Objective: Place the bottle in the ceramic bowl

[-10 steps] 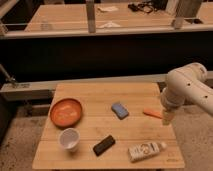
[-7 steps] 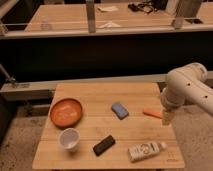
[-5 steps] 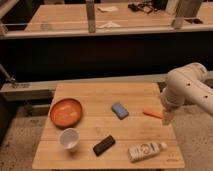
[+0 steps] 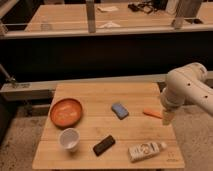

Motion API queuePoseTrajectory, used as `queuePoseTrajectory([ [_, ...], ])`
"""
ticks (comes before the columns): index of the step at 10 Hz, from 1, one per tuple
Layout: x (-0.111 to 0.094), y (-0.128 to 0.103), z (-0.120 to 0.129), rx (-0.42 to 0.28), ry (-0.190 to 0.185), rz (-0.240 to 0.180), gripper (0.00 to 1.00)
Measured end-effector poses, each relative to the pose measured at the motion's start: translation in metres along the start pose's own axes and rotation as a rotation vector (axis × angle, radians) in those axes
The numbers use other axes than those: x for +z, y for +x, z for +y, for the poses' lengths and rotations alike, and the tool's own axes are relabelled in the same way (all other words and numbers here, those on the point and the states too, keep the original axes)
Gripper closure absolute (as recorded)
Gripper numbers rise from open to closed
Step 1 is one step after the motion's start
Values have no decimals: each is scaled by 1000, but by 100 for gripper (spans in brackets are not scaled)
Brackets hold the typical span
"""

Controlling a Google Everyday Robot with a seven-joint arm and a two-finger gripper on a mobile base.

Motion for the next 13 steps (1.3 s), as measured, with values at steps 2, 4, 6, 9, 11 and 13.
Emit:
queuePoseTrajectory([
  [2,0,0,0,0,0,0,20],
  [4,0,0,0,0,0,0,20],
  [6,9,-6,8,-26,-5,3,20],
  [9,41,-24,23,-69,-15,5,20],
  [11,44,-25,28,-79,-20,2,20],
  [13,57,-23,37,-95,-32,-15,20],
])
